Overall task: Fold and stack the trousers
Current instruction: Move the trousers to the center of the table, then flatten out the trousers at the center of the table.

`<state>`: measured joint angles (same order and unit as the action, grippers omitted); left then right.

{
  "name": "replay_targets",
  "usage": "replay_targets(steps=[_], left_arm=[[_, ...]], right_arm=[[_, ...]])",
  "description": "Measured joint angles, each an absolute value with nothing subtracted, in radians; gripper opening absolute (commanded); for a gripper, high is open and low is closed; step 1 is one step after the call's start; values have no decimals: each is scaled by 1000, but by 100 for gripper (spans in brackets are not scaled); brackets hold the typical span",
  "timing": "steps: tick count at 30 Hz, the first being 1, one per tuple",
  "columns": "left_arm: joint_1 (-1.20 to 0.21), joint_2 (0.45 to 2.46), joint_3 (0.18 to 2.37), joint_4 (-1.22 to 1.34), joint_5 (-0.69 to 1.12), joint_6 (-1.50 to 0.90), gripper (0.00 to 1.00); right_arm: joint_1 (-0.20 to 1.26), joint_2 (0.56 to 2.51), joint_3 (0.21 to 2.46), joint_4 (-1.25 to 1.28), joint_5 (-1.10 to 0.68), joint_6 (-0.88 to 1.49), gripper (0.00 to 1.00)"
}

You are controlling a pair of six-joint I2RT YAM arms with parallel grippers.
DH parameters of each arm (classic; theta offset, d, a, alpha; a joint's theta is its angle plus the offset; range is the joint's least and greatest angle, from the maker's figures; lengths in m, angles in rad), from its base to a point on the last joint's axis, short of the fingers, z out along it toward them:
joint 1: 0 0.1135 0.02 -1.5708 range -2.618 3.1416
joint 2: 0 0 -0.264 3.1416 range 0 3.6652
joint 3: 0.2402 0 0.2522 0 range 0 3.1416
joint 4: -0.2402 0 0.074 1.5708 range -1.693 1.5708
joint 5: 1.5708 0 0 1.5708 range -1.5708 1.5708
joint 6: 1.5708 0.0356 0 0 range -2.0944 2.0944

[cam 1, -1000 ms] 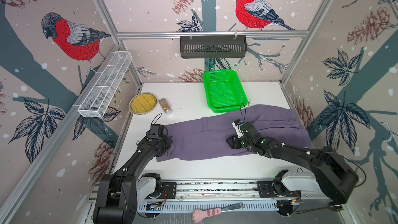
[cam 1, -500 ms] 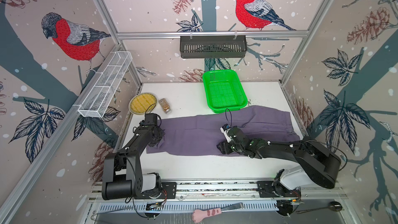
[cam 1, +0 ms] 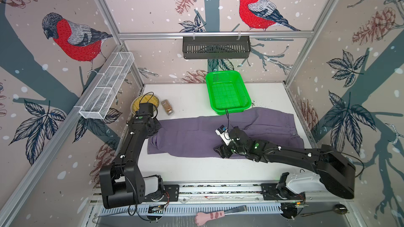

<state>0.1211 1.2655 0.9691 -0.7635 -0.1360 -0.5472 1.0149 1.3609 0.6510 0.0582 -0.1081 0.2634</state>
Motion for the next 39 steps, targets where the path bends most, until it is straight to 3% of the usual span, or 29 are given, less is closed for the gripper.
replay_targets(steps=[8,16,24,39], left_arm=[[121,1120,1096,-975,-225,-528,0],[121,1057,1183,-1088,-290,-519,0],[121,1091,1240,-1106,-283,-498,0],[121,1121,1234,-1081,-263,-471,0]], right_arm=[[1150,1505,681,60,-135,126,61],[1179,1584,690,83,-101,94,48],[1174,1596,670,65,27,84,46],[1136,1522,643,34,94,105,45]])
